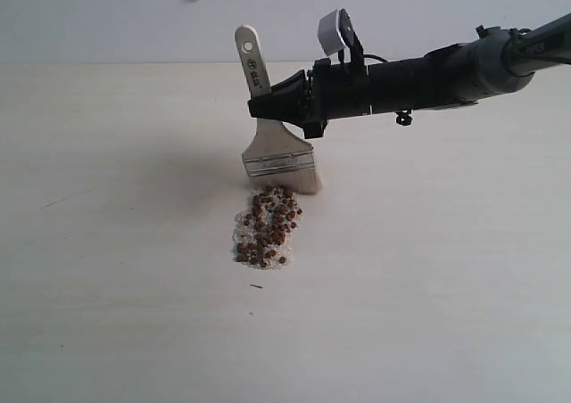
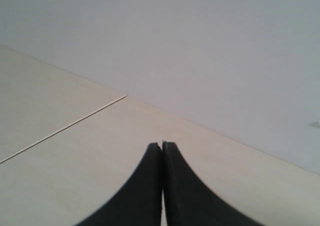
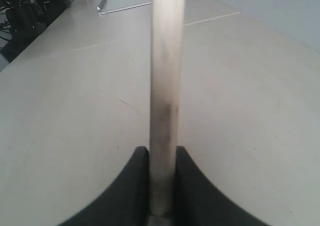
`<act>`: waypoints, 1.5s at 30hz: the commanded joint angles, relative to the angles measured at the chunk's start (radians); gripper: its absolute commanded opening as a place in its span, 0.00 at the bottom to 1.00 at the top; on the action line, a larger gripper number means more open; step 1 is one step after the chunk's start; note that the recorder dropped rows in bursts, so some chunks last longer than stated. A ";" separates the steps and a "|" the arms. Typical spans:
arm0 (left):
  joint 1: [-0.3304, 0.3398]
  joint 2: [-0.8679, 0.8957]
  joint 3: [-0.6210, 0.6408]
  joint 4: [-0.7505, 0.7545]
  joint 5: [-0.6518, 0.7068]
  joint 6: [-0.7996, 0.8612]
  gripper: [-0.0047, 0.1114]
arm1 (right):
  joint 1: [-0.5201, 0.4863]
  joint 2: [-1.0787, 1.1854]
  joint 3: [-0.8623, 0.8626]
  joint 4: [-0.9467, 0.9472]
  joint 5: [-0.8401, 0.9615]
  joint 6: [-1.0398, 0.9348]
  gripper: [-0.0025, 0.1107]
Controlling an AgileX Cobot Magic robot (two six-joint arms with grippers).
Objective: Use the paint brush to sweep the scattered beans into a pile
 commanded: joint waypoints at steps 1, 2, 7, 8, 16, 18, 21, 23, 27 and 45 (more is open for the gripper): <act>-0.006 -0.006 0.003 -0.002 -0.004 -0.003 0.04 | -0.004 0.002 -0.005 -0.012 0.017 0.047 0.02; -0.006 -0.006 0.003 -0.002 -0.004 -0.003 0.04 | -0.004 0.000 -0.005 -0.016 0.017 0.056 0.02; -0.006 -0.006 0.003 -0.002 -0.004 -0.003 0.04 | 0.006 -0.014 -0.005 -0.010 0.017 0.109 0.02; -0.006 -0.006 0.003 -0.002 -0.004 -0.003 0.04 | 0.007 -0.017 -0.005 -0.003 0.017 0.104 0.02; -0.006 -0.006 0.003 -0.002 -0.004 -0.003 0.04 | 0.007 -0.053 -0.005 0.021 0.017 0.059 0.02; -0.006 -0.006 0.003 -0.002 -0.004 -0.003 0.04 | 0.007 -0.066 -0.005 0.021 -0.023 0.056 0.02; -0.006 -0.006 0.003 -0.002 -0.004 -0.003 0.04 | 0.007 -0.078 -0.005 0.021 -0.078 0.056 0.02; -0.006 -0.006 0.003 -0.002 -0.004 -0.003 0.04 | 0.007 -0.087 -0.005 0.021 -0.091 0.056 0.02; -0.006 -0.006 0.003 -0.002 -0.004 -0.003 0.04 | 0.007 -0.128 -0.005 0.021 -0.155 0.062 0.02; -0.006 -0.006 0.003 -0.002 -0.004 -0.003 0.04 | 0.007 -0.497 -0.005 -1.235 -0.503 1.787 0.02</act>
